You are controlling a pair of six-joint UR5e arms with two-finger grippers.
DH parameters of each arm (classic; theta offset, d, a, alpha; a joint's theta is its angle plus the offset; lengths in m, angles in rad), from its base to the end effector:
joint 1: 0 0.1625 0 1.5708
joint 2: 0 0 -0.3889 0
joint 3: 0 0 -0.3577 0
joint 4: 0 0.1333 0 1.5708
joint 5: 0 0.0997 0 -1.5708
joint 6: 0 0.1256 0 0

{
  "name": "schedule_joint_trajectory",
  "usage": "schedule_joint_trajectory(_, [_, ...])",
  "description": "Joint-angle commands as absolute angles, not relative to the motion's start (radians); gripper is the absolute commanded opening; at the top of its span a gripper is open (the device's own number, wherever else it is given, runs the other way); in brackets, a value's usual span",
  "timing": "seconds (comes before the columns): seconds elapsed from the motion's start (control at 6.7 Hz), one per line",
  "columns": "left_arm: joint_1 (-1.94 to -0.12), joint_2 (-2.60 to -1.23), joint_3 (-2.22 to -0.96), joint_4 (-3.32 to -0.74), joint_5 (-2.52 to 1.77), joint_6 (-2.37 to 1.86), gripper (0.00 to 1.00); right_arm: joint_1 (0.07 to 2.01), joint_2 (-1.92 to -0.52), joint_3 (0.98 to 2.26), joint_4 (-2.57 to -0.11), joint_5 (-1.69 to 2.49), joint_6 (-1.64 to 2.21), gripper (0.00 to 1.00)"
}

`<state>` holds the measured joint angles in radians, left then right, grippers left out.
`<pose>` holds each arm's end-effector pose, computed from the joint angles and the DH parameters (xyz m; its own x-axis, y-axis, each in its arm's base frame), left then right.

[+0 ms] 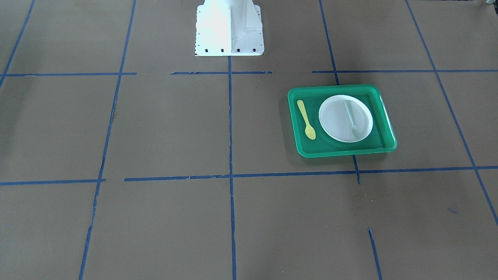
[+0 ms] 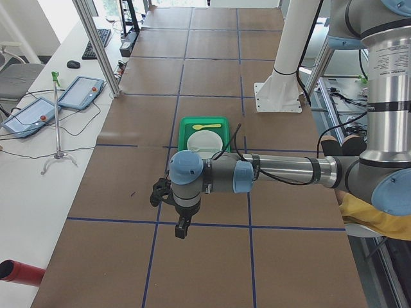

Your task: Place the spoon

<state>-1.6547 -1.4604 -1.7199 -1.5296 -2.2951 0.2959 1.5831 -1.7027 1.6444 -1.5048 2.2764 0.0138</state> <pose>-0.0846 -0.4084 0.6295 0.7382 0.2290 -0.6345 -0.1374 0.9720 0.1908 0.0568 -0.4057 0.6637 0.7610 0.0182 0.6485 -0.0228 0.9997 -0.0013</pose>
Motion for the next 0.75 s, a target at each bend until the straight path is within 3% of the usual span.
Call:
schedule_joint_trajectory(0.0, [-1.66, -1.433, -1.703, -1.535, -2.299, 0.296, 1.0, 1.583, -1.703, 1.644, -1.505, 2.276, 0.014, 1.0])
schedule_joint_trajectory(0.6, [-1.66, -1.447, -1.712, -1.554, -2.301, 0.304, 1.0, 1.583, -1.703, 1.644, -1.503, 2.276, 0.012, 1.0])
